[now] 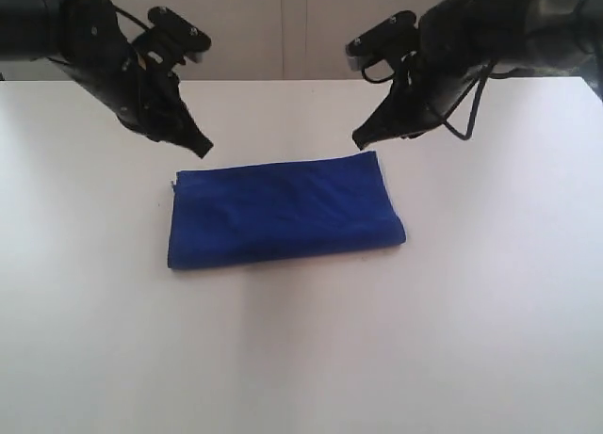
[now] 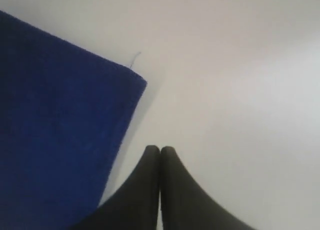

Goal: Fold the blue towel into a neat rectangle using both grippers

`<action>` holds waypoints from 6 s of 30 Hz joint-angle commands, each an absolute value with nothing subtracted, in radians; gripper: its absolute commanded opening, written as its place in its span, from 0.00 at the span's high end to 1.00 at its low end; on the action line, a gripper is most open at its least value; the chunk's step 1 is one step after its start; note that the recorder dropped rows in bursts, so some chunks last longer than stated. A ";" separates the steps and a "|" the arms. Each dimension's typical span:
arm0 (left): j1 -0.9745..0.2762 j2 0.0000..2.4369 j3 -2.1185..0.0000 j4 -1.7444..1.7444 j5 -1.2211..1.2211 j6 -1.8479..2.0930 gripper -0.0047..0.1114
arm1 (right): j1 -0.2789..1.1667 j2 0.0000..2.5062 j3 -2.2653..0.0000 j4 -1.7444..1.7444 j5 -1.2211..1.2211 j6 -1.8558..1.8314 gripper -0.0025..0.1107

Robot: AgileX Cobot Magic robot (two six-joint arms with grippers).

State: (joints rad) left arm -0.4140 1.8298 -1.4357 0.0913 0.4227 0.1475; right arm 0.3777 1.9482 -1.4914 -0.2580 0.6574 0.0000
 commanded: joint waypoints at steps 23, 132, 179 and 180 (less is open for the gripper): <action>-0.282 2.113 -1.578 -0.486 0.645 0.270 0.96 | 0.269 2.087 -1.557 0.269 0.825 -0.235 0.98; -0.234 1.902 -1.618 -0.221 0.769 0.269 0.96 | 0.280 1.899 -1.374 0.262 0.829 -0.150 0.98; -0.060 0.567 -0.776 -0.247 0.600 0.162 0.96 | 0.048 0.317 -0.613 0.163 0.577 -0.152 0.98; -0.060 0.558 -0.752 -0.247 0.546 0.171 0.96 | 0.048 0.305 -0.595 0.163 0.525 -0.152 0.98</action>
